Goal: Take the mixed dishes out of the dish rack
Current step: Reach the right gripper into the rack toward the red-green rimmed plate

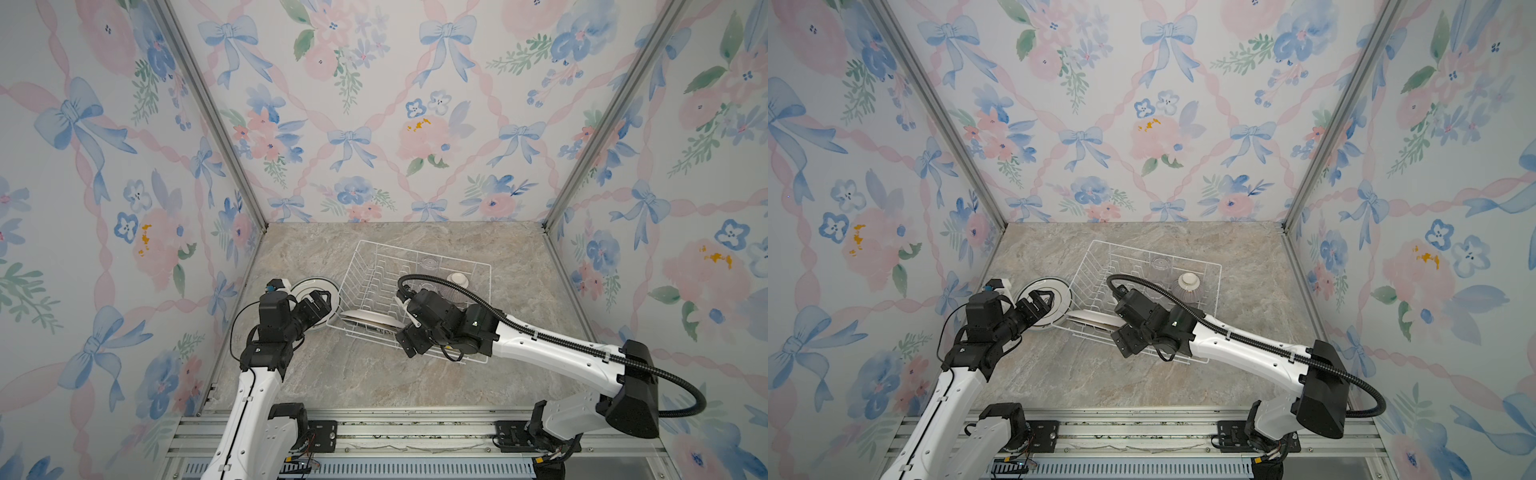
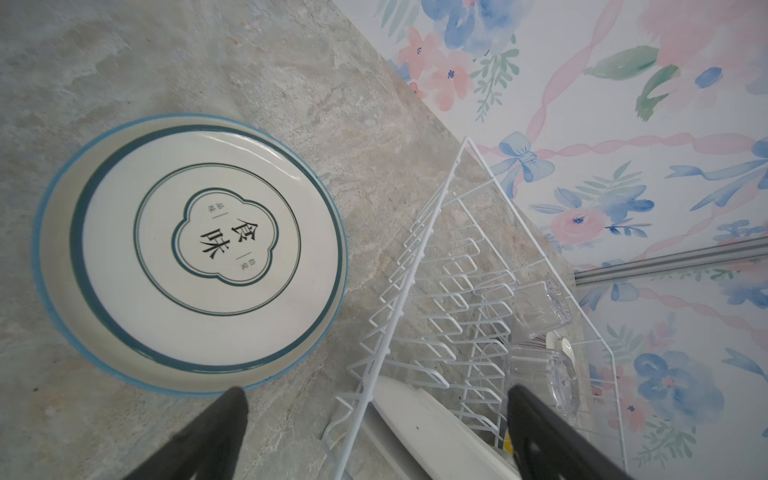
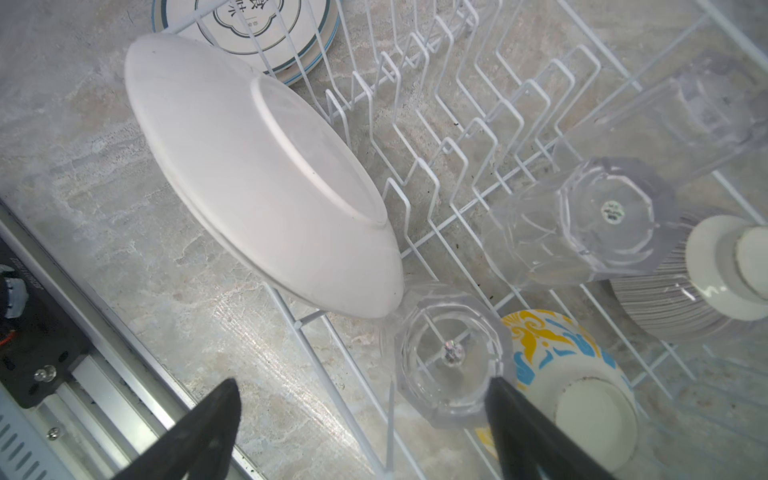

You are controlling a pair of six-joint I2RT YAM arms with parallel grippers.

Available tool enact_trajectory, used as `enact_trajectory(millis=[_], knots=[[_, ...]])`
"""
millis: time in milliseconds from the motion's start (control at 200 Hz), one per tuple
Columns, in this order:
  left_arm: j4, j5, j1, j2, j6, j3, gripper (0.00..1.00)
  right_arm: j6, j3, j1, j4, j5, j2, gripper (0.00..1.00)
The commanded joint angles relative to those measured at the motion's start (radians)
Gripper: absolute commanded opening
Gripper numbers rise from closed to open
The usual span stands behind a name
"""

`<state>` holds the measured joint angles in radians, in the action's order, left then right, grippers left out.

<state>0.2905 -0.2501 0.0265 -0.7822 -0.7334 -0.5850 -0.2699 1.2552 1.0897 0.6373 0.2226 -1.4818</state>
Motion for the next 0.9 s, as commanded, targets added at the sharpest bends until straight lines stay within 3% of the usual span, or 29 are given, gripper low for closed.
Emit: enact_trajectory(millis=[0,90,190,675,895], knots=[[0.045,-0.018,-0.014,0.028,0.011,-0.043,0.98,0.056,0.056,0.011,0.018,0.065,-0.031,0.85],[0.047,-0.019,-0.019,0.051,0.007,-0.042,0.98,0.065,0.076,0.010,0.015,0.077,-0.051,0.73],[0.047,-0.020,-0.023,0.073,-0.007,-0.038,0.98,0.083,0.096,0.011,0.010,0.079,-0.077,0.67],[0.048,-0.040,-0.031,0.077,-0.014,-0.047,0.98,0.133,0.160,0.010,0.007,0.138,-0.181,0.62],[0.047,-0.031,-0.037,0.092,-0.033,-0.043,0.98,0.213,0.180,0.011,-0.011,0.121,-0.239,0.55]])
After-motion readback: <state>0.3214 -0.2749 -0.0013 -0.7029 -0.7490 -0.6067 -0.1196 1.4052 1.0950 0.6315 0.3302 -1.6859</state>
